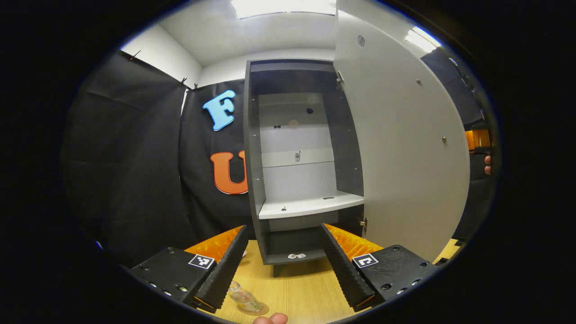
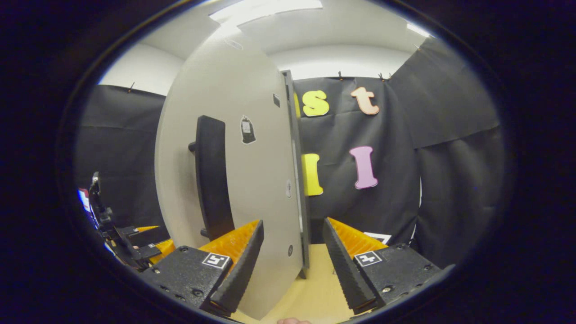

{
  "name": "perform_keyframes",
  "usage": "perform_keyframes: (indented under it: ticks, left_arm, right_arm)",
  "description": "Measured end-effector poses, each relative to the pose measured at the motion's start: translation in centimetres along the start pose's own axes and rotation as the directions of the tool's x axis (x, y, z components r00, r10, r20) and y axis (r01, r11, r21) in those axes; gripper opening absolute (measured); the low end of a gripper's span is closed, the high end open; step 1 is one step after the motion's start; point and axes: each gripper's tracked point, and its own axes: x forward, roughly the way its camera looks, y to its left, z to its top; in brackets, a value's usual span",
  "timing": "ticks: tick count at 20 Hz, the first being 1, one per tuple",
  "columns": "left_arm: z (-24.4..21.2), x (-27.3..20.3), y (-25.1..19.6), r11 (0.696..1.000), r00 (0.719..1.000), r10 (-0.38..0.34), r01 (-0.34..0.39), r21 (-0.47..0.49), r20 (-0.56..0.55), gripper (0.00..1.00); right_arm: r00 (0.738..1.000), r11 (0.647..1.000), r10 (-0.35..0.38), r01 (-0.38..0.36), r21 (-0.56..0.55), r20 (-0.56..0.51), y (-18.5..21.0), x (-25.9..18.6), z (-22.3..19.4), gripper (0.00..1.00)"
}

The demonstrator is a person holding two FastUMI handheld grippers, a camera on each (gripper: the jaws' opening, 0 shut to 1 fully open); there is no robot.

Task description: Open the cabinet door with the right hand, grasp the bottle in the cabinet with the left hand and place it on the coaster, then close the cabinet door with the right hand.

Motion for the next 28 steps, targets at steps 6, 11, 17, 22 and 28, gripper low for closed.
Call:
perform_keyframes:
  ticks: [6,11,17,22,28]
  left_arm:
    - [-0.9,-0.8,1.5,1.0,1.0,0.01,-0.011,-0.014,-0.017,0.95]
    - [-1.3,-1.3,2.9,1.0,1.0,0.012,-0.013,-0.017,-0.02,0.95]
    - [-2.0,-1.5,5.0,0.999,0.999,0.028,-0.029,-0.023,-0.025,0.95]
    - [-2.3,-1.4,6.3,0.999,0.999,0.037,-0.038,-0.027,-0.025,0.95]
    - [-3.1,-0.9,6.6,0.998,0.999,0.04,-0.042,-0.052,-0.035,0.95]
  right_arm:
    - [0.992,0.991,0.126,-0.127,-0.046,-0.024,5.9,3.2,-0.4,0.86]
    - [0.976,0.974,0.213,-0.216,-0.071,-0.052,10.8,6.7,-1.0,0.86]
    - [0.948,0.945,0.306,-0.313,-0.092,-0.085,17.3,13.5,-2.1,0.87]
    - [0.961,0.962,0.257,-0.265,-0.066,-0.101,19.8,18.4,-3.2,0.87]
    - [0.982,0.981,0.182,-0.185,-0.065,-0.046,18.1,18.5,-2.7,0.87]
